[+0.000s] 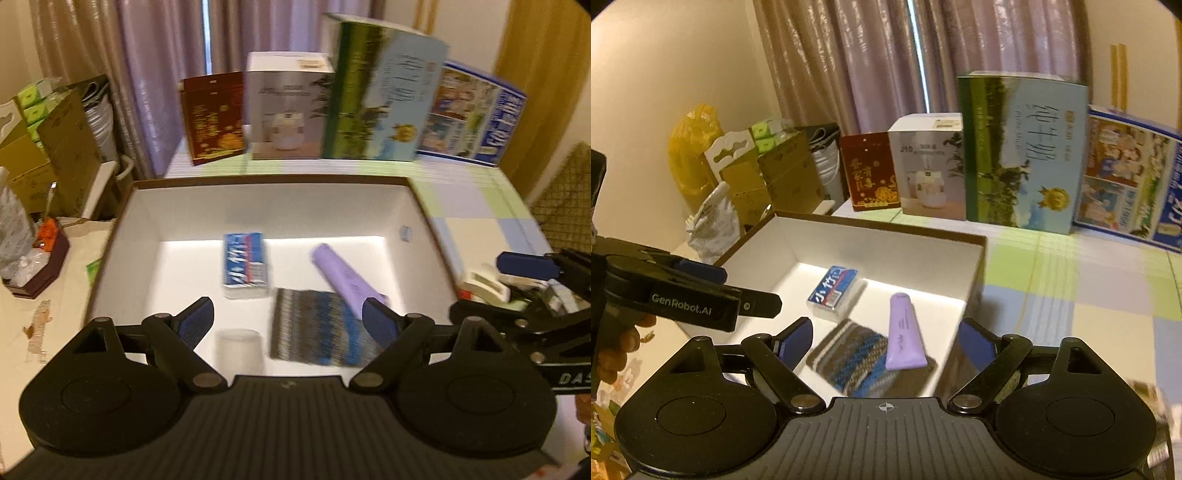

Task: Organize objects
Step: 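Withdraw both open grippers from the box toward the items on the table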

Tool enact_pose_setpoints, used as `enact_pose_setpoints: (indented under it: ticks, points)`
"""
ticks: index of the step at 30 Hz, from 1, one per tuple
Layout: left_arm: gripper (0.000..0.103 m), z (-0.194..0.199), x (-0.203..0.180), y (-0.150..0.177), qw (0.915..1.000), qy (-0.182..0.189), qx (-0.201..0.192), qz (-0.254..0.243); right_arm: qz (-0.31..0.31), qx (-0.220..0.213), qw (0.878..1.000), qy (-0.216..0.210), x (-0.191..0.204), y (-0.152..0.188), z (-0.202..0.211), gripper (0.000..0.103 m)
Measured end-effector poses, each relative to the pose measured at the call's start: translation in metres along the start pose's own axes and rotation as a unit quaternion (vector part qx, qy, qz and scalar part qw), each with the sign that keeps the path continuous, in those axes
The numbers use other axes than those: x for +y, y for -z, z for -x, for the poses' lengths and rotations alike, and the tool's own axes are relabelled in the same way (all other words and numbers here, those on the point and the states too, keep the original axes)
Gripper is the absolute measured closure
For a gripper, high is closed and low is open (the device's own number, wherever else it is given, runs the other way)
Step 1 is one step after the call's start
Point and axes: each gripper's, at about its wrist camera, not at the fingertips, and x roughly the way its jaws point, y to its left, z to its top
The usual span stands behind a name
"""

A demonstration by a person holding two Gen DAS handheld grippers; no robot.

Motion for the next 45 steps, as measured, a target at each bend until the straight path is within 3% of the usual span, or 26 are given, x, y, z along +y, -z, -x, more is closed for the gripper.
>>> enact_pose_setpoints:
  ticks: [12, 25, 34, 45]
  points:
    - [0.018, 0.023, -0.090, 0.045, 0.9965, 0.073, 0.018, -0.036, -0.045, 0.008, 0.998, 0.050, -0.036, 0.055, 0.084, 0.019]
    - [0.018, 0.018, -0.167, 0.066, 0.9930, 0.100, 0.040, -0.047, -0.093, 0.029, 0.988, 0.123, -0.104, 0.107, 0.141, 0.019]
    - [0.018, -0.001, -0.204, 0.076, 0.9940, 0.089, 0.050, -0.039, -0.081, 0.049, 0.984, 0.151, -0.141, 0.120, 0.139, 0.019]
    - [0.018, -0.027, -0.229, 0.077, 0.9967, 0.061, 0.049, -0.023, -0.042, 0.079, 0.987, 0.133, -0.170, 0.117, 0.097, 0.019]
